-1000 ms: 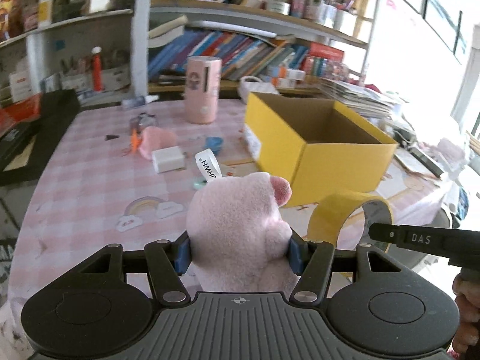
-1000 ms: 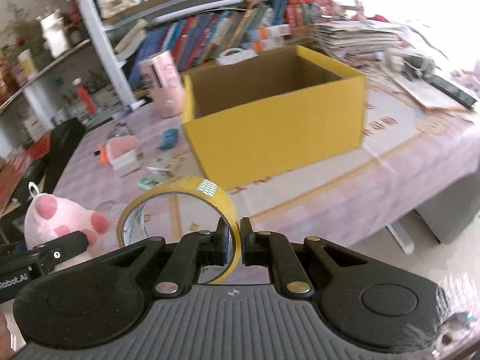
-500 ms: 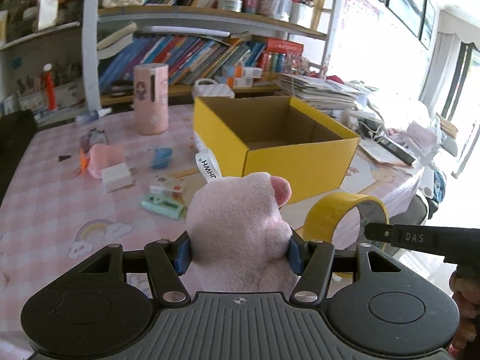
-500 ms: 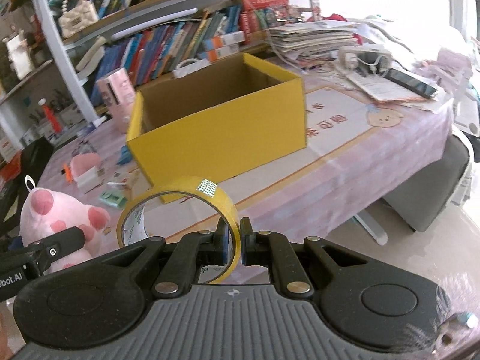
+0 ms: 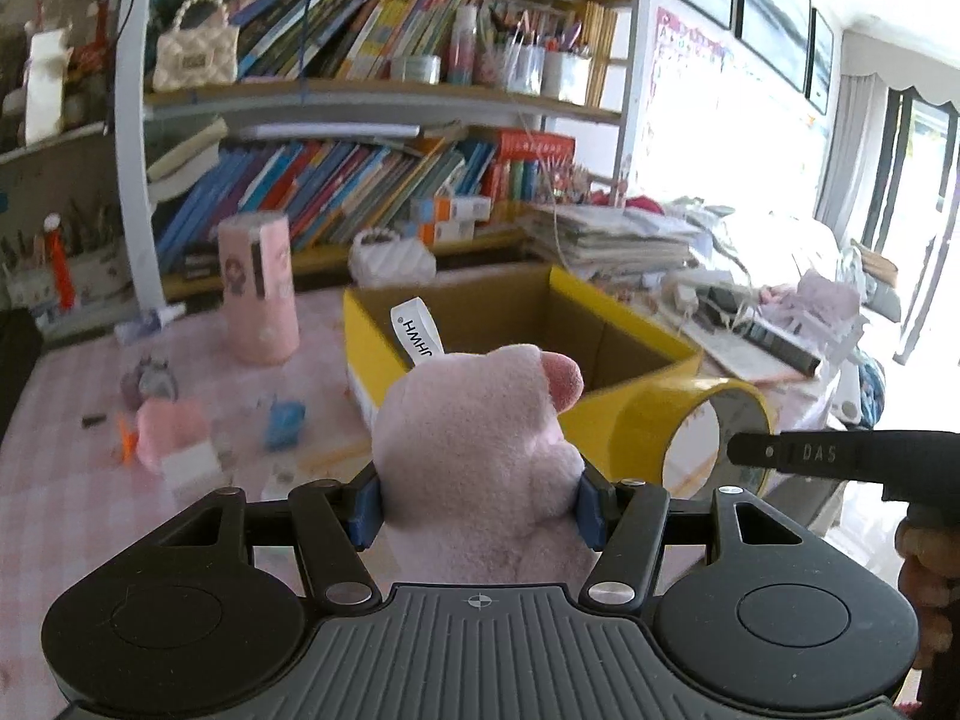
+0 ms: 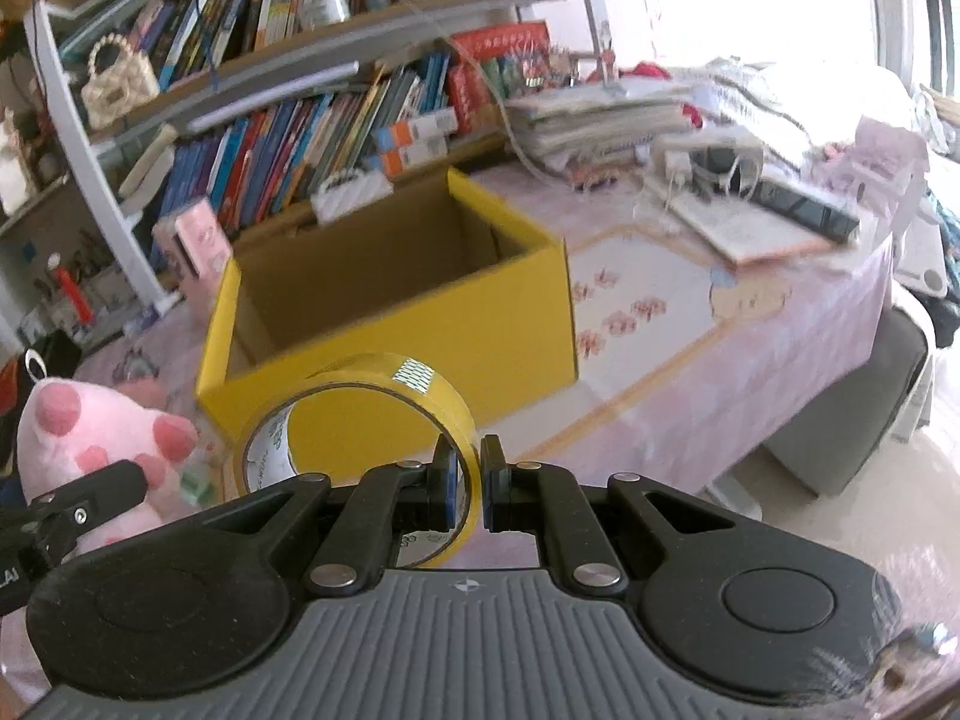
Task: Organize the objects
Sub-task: 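Carry the pig in the left tool over the yellow box while the right tool carries the tape, then open the left tool to drop the pig into the box while the right tool releases the tape inside, then withdraw both tools from the yellow box back over the table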
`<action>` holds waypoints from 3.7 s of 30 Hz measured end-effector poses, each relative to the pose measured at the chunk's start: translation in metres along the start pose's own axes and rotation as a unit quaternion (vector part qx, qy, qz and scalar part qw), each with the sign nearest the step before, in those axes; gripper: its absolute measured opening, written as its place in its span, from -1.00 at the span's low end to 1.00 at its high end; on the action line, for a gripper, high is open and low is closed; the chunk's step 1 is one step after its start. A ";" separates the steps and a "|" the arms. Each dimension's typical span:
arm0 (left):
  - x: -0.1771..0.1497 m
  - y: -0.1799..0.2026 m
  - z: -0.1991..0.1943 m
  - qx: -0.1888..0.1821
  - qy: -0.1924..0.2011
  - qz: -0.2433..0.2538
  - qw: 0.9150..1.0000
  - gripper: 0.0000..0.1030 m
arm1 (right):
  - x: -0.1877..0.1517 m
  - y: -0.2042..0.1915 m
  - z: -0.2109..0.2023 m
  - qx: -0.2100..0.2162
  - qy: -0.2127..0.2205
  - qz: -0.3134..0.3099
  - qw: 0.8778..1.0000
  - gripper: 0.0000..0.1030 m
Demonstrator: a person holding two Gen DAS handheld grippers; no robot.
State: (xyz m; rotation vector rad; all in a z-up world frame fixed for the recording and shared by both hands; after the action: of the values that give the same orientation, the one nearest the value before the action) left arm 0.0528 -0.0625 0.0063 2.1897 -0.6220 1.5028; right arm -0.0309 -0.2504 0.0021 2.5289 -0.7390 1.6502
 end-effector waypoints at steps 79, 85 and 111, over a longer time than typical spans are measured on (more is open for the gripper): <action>0.042 0.029 0.108 0.092 0.048 0.005 0.995 0.84 | 0.085 0.005 0.135 0.072 0.064 -0.227 0.969 0.12; 0.031 0.019 0.080 0.094 0.046 -0.009 0.994 0.85 | 0.076 0.014 0.103 0.032 0.066 -0.176 0.982 0.13; -0.068 -0.028 -0.017 0.149 -0.095 -0.007 0.984 0.85 | -0.055 -0.029 0.035 0.026 -0.091 -0.144 0.985 0.30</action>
State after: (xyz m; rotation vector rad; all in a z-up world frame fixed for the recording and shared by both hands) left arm 0.0347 -0.0217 -0.0540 2.5815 -0.4617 1.4697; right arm -0.0075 -0.2141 -0.0545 2.6936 -0.3191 1.3790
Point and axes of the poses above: each gripper's, at about its wrist camera, not at the fingertips, and z roughly the way its jaws point, y to its right, x to its top, the point moved 4 cm from there along z, roughly the way its jaws point, and after that the axes turned 11 degrees about y, right-handed, at the moved point
